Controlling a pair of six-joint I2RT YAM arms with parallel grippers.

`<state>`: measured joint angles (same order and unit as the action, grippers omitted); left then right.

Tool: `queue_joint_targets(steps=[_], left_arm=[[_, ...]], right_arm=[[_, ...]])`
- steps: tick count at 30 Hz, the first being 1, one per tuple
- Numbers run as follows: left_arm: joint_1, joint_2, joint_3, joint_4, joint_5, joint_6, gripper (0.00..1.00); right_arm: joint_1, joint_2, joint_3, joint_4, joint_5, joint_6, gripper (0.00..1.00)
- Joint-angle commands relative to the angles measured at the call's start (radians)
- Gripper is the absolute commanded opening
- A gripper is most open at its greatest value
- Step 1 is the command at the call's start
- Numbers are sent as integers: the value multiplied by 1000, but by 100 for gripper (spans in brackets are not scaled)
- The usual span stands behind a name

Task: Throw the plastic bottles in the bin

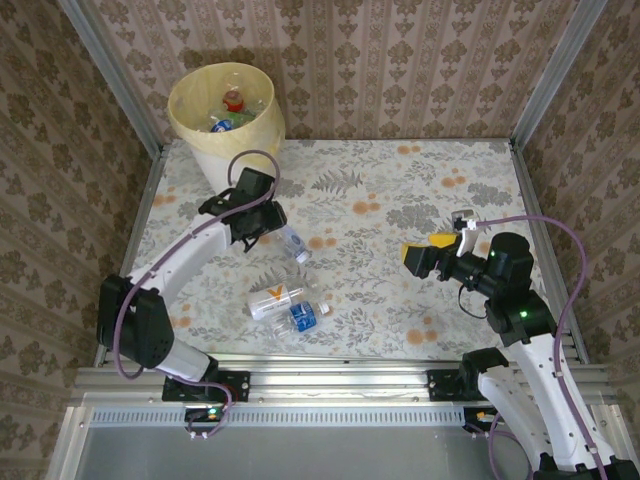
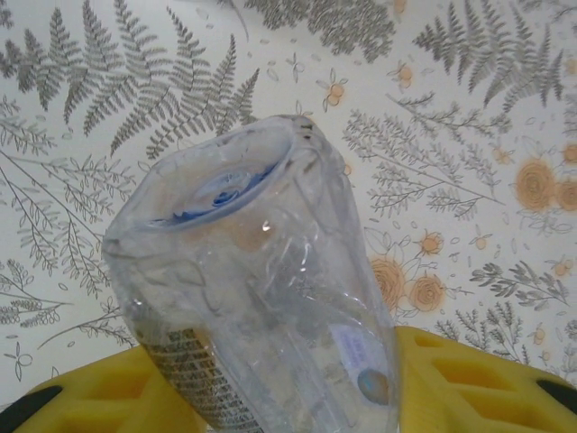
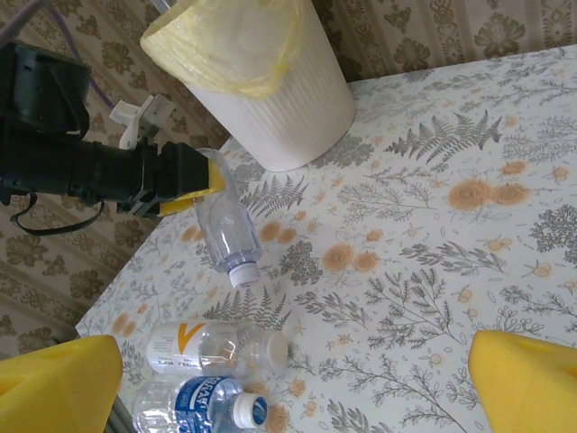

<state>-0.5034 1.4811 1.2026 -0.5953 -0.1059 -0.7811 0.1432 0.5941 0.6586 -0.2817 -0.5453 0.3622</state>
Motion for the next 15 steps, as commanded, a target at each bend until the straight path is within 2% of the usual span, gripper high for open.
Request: queue_joint_targets(steps=[1, 4, 10, 15], left_arm=[[-4, -36, 38, 28, -16, 68, 50], [-3, -31, 58, 26, 17, 120, 51], [-7, 45, 134, -81, 79, 192, 52], [-10, 129, 144, -125, 103, 169, 54]], right_arm=[[7, -18, -8, -17, 21, -5, 100], [7, -19, -10, -17, 20, -3, 100], [6, -19, -9, -15, 22, -4, 100], [7, -19, -7, -17, 23, -4, 100]])
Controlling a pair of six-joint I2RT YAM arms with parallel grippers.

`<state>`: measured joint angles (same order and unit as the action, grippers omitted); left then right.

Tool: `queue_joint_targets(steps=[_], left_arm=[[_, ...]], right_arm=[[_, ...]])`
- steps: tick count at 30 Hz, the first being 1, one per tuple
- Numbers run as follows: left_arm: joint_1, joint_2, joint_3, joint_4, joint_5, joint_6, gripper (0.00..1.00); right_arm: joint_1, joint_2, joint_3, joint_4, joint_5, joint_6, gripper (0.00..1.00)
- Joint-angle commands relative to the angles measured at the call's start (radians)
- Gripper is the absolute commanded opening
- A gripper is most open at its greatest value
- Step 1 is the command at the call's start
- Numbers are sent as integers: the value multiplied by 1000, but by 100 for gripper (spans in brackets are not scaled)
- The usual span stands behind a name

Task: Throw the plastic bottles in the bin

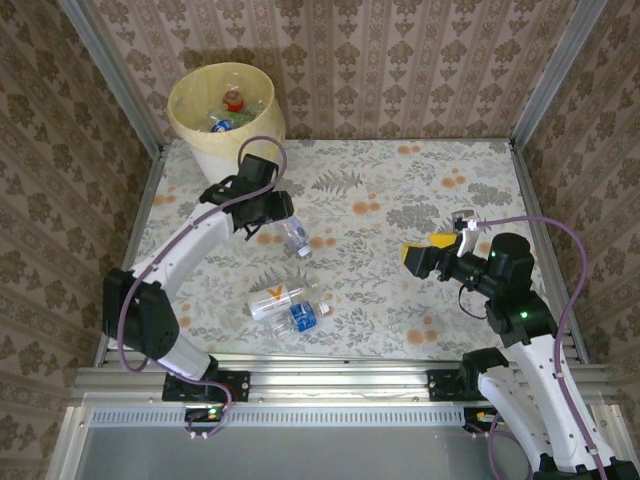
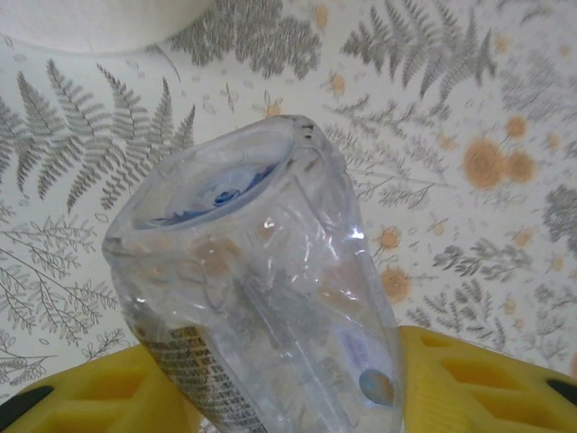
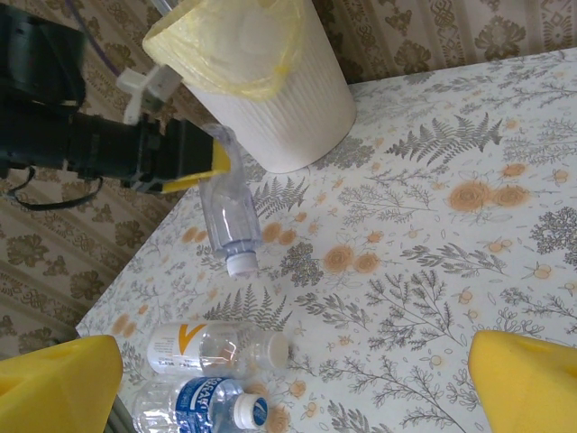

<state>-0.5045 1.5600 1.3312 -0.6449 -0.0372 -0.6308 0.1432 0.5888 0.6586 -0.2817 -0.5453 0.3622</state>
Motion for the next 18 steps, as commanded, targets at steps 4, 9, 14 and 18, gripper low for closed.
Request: queue_joint_targets(steps=[4, 9, 14, 18], left_arm=[[-15, 109, 19, -81, 54, -27, 54], [-20, 179, 25, -88, 64, -83, 55], [-20, 231, 31, -118, 63, -104, 61], [-19, 258, 36, -128, 63, -109, 70]], right_arm=[[7, -14, -7, -16, 20, -4, 100], [7, -14, -8, -17, 21, -4, 100], [6, -14, -11, -17, 21, -5, 100], [7, -12, -12, -11, 20, -3, 100]])
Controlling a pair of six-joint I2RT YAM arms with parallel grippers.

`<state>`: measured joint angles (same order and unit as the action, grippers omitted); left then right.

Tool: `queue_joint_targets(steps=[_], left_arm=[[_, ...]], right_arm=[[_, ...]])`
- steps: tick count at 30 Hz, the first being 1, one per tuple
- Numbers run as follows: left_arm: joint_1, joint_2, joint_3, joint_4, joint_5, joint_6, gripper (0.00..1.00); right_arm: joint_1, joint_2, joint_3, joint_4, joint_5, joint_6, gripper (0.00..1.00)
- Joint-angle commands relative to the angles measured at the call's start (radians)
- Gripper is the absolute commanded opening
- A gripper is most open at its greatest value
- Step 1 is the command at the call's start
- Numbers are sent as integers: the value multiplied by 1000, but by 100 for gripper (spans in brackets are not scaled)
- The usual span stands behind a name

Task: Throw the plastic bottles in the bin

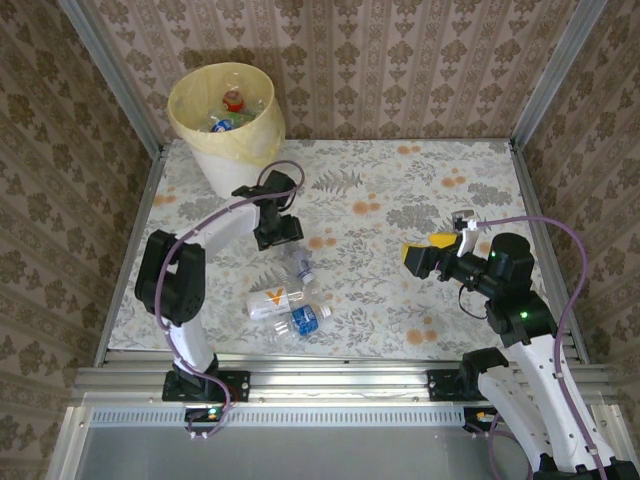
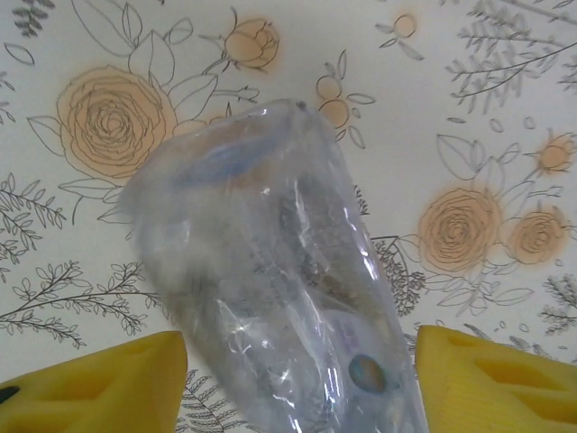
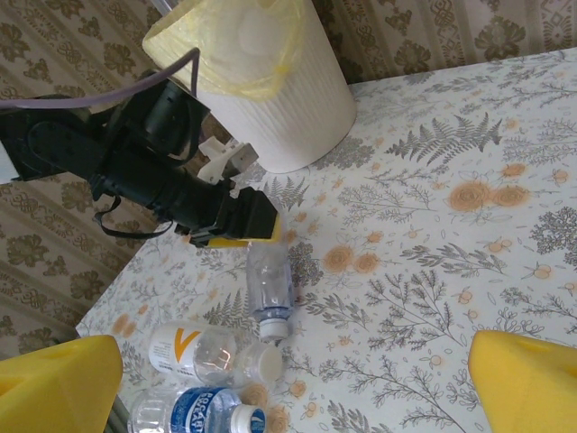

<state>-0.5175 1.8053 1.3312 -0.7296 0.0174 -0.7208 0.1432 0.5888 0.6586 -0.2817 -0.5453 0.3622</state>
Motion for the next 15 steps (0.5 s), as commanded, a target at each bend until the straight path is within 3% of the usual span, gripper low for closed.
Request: queue_joint_targets(steps=[1, 8, 15], left_arm=[[-4, 16, 36, -42, 10, -19, 72], [12, 32, 15, -18, 26, -30, 79], [26, 44, -9, 19, 39, -45, 79]], right_arm=[[7, -12, -13, -10, 21, -5, 100], [7, -11, -11, -13, 20, -4, 100], [7, -9, -11, -10, 21, -4, 100]])
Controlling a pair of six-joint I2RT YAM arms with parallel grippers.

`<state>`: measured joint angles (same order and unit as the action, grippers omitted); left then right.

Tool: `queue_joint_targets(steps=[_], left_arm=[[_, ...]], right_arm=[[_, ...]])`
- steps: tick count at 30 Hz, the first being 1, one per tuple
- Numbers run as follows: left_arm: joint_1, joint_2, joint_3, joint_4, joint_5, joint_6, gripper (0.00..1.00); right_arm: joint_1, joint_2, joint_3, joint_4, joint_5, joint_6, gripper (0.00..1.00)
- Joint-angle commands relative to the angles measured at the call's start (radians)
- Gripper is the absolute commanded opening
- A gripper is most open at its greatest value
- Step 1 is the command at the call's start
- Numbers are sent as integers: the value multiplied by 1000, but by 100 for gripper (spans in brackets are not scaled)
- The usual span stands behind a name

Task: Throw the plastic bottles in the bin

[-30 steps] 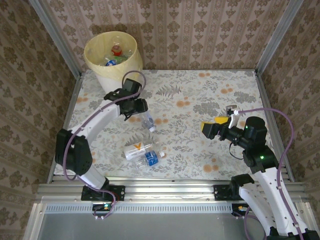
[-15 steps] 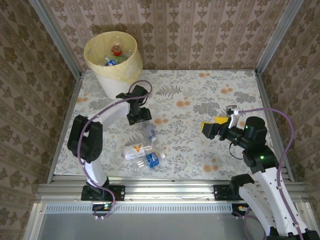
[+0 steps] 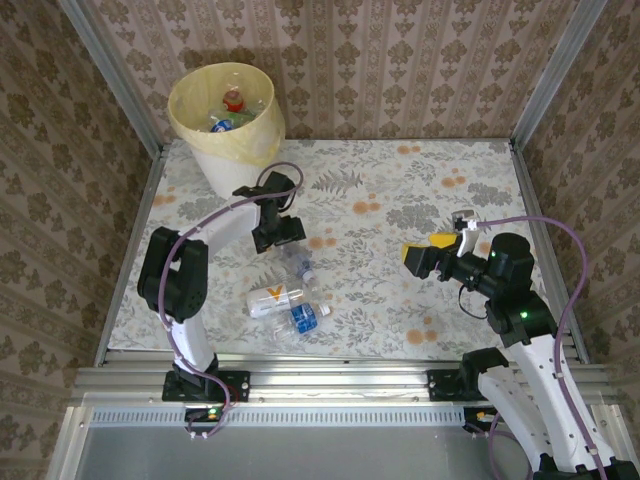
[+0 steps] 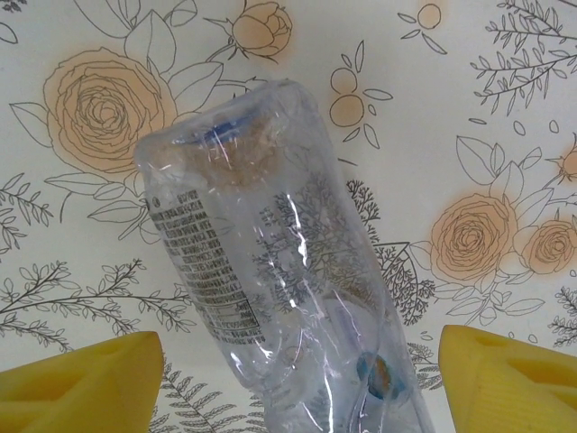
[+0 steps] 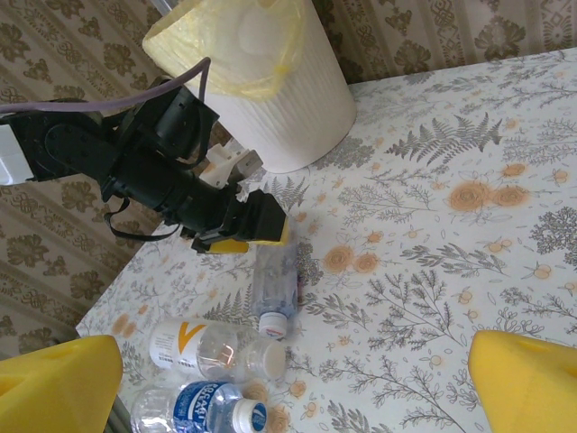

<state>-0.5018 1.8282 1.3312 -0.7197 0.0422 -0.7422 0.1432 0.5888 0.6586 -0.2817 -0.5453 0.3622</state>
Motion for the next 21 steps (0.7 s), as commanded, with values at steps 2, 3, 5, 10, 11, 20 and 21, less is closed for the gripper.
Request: queue_joint_targets(steps=[2, 3, 5, 10, 11, 20, 21], left_arm=[[15, 27, -13, 20, 16, -28, 79], [16, 32, -15, 23, 15, -31, 78], [20, 41, -17, 32, 18, -36, 77], [21, 68, -9, 34, 9, -35, 73], [21, 70, -10, 35, 4, -32, 72], [33, 79, -27, 62, 4, -30, 62], [34, 73, -31, 70, 6, -30, 61]], right_arm=[[7, -9, -11, -9, 20, -4, 100], [7, -9, -11, -10, 21, -3, 100], [7, -9, -11, -11, 19, -4, 100], [7, -11, -13, -14, 18, -3, 100], [7, -11, -13, -13, 19, -3, 100], [6, -14, -14, -13, 22, -4, 100], [7, -14, -14, -12, 23, -3, 100]])
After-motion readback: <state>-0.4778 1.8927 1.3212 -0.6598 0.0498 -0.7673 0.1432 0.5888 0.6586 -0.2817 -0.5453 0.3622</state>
